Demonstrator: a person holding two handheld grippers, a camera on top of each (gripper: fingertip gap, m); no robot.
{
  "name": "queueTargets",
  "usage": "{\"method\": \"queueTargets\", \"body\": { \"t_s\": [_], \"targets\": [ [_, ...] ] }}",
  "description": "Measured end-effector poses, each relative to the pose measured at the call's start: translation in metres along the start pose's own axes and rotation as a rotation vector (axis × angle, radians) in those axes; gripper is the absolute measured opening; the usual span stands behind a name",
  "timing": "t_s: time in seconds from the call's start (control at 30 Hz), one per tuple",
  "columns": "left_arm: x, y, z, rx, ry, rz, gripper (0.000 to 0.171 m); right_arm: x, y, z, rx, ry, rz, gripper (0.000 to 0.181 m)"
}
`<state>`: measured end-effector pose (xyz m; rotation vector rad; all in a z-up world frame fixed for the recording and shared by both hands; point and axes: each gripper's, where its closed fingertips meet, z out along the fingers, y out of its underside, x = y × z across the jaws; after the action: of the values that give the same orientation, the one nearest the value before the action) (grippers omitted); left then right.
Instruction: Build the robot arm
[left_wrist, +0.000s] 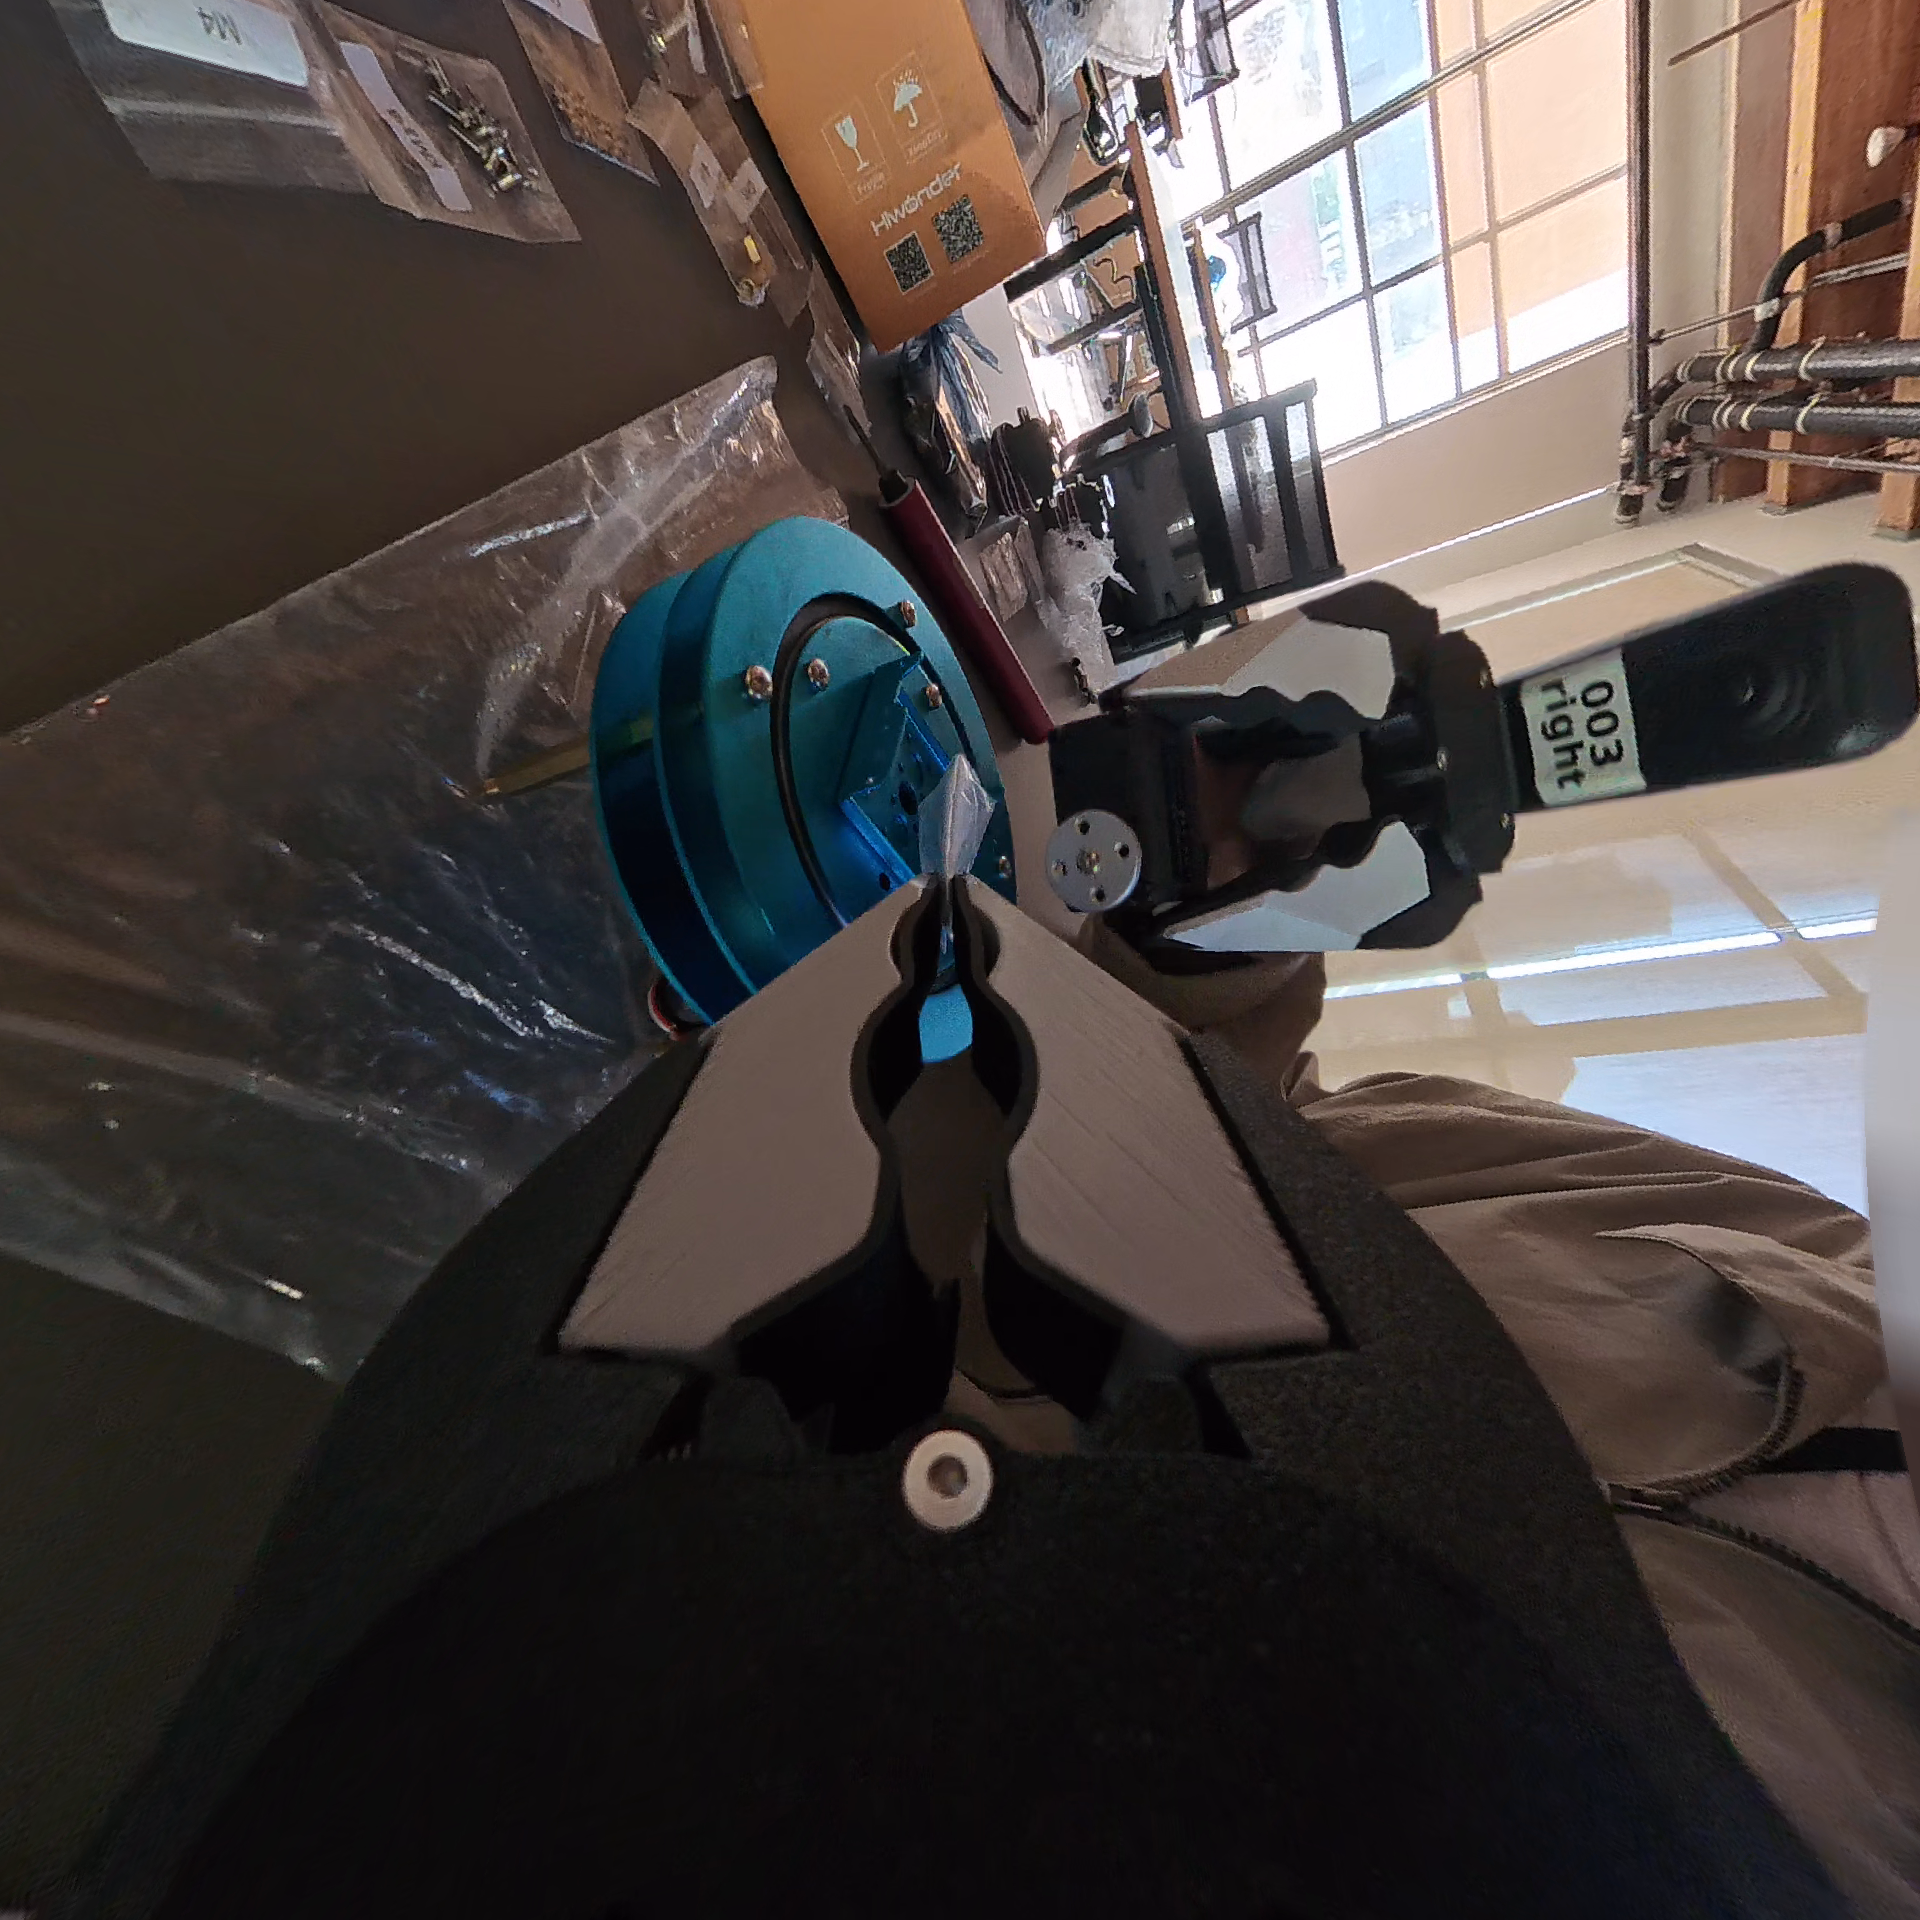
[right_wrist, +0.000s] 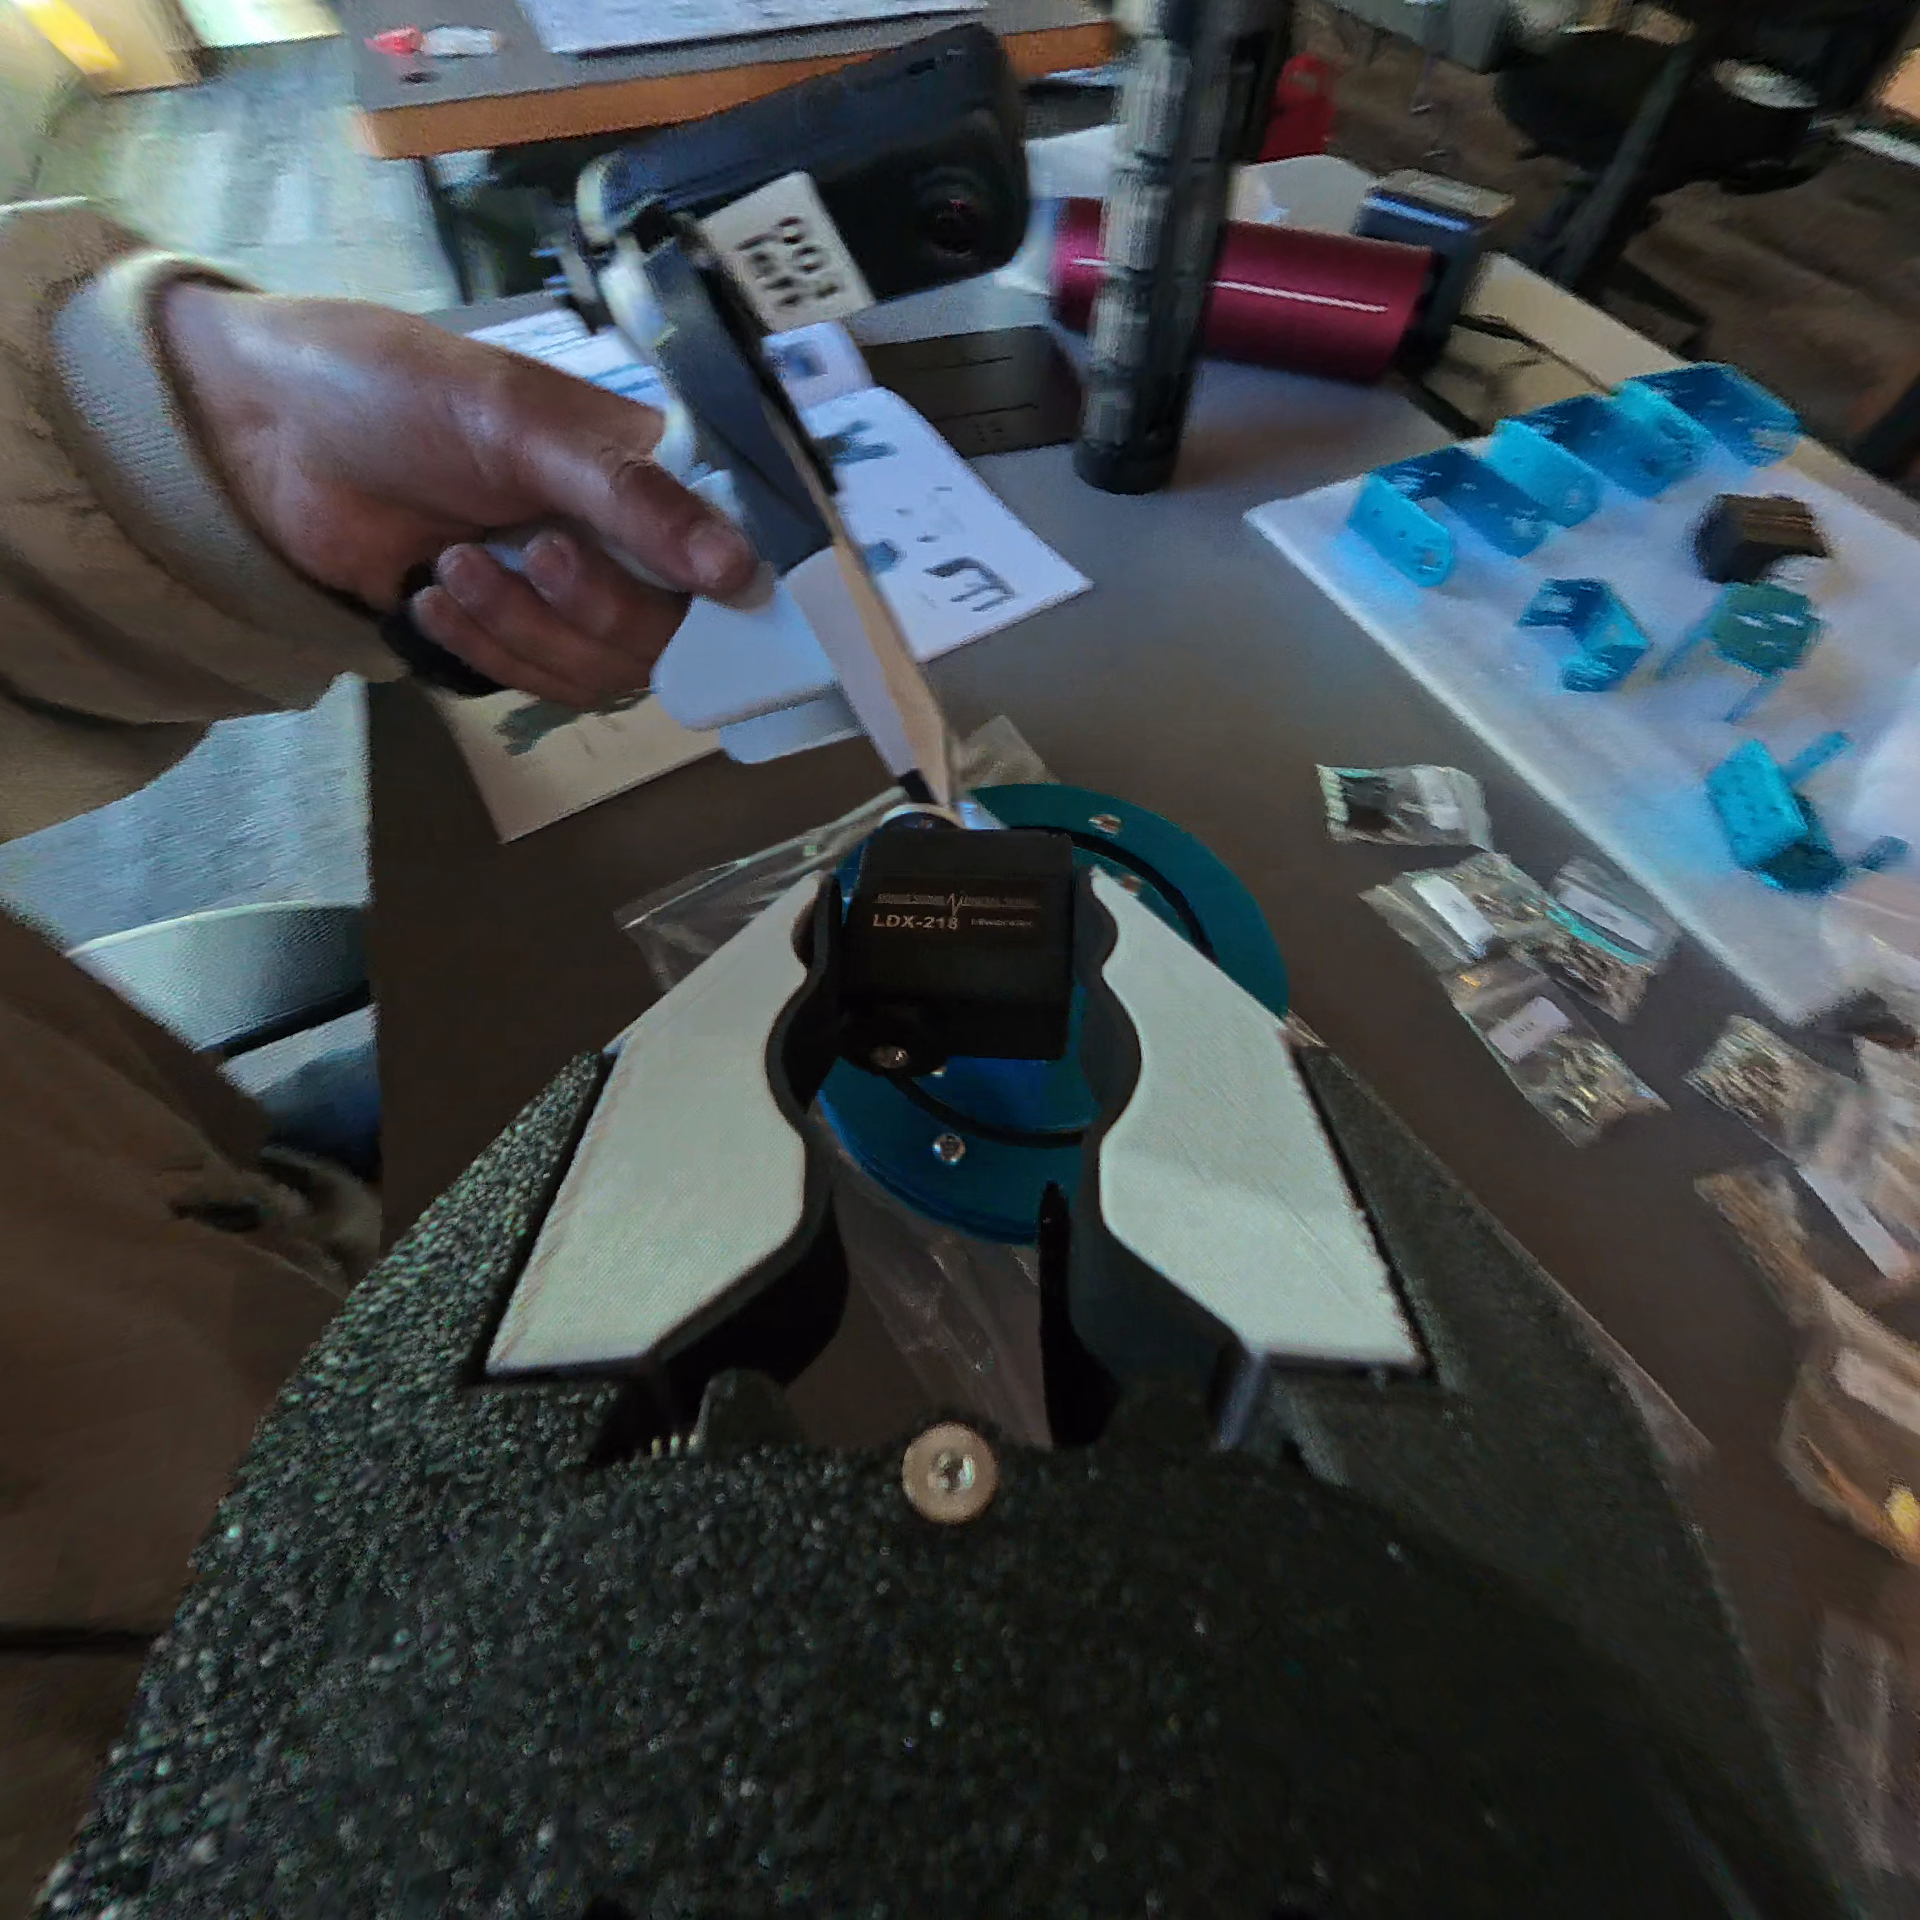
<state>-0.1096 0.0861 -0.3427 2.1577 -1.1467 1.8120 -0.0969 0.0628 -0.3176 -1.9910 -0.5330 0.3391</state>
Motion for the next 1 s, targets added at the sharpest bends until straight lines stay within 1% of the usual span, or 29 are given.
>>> {"method": "queueTargets", "body": {
  "t_s": [0.1, 0.17, 0.2, 0.27, 0.3, 0.33, 0.4, 0.47, 0.57, 0.7, 0.8, 0.87, 0.9, 0.93, 0.97, 1.0],
  "targets": [
    [0.004, 0.010, -0.007, -0.012, 0.023, -0.001, 0.000, -0.012, 0.000, -0.002, -0.046, -0.171, -0.036, 0.045],
    [0.007, 0.017, -0.013, -0.004, 0.023, 0.019, 0.000, -0.034, 0.009, -0.012, -0.090, -0.312, -0.093, 0.043],
    [0.008, 0.020, -0.017, 0.000, 0.020, 0.037, 0.000, -0.046, 0.017, -0.019, -0.111, -0.375, -0.107, 0.044],
    [0.014, 0.029, -0.024, 0.000, 0.030, 0.065, 0.000, -0.066, 0.047, -0.034, -0.204, -0.483, -0.100, 0.044],
    [0.016, 0.033, -0.027, 0.007, 0.038, 0.073, 0.000, -0.068, 0.064, -0.038, -0.252, -0.493, -0.104, 0.043],
    [0.018, 0.035, -0.029, 0.016, 0.045, 0.079, 0.000, -0.065, 0.078, -0.039, -0.290, -0.473, -0.097, 0.043],
    [0.024, 0.039, -0.027, 0.037, 0.064, 0.088, 0.000, -0.056, 0.097, -0.036, -0.330, -0.416, -0.049, 0.044],
    [0.030, 0.046, -0.021, 0.056, 0.087, 0.092, 0.000, -0.056, 0.106, -0.036, -0.321, -0.389, -0.013, 0.043],
    [0.037, 0.053, -0.012, 0.129, 0.120, 0.088, 0.000, -0.060, 0.119, -0.036, -0.311, -0.370, 0.014, 0.043],
    [0.040, 0.070, -0.001, 0.220, 0.162, 0.061, 0.000, -0.056, 0.125, -0.032, -0.298, -0.307, 0.042, 0.042],
    [0.036, 0.083, 0.003, 0.270, 0.142, 0.054, 0.000, -0.055, 0.129, -0.030, -0.300, -0.260, 0.047, 0.042],
    [0.035, 0.091, 0.005, 0.275, 0.129, 0.057, 0.000, -0.057, 0.129, -0.030, -0.293, -0.242, 0.052, 0.039],
    [0.036, 0.095, 0.005, 0.274, 0.126, 0.061, 0.000, -0.056, 0.130, -0.030, -0.292, -0.226, 0.058, 0.033],
    [0.036, 0.097, 0.004, 0.274, 0.118, 0.067, 0.000, -0.053, 0.128, -0.031, -0.275, -0.205, 0.048, 0.007],
    [0.035, 0.098, 0.003, 0.274, 0.105, 0.077, 0.000, -0.055, 0.124, -0.033, -0.248, -0.209, 0.045, 0.000],
    [0.035, 0.098, 0.001, 0.275, 0.093, 0.089, 0.000, -0.057, 0.121, -0.034, -0.228, -0.219, 0.053, 0.000]
  ]
}}
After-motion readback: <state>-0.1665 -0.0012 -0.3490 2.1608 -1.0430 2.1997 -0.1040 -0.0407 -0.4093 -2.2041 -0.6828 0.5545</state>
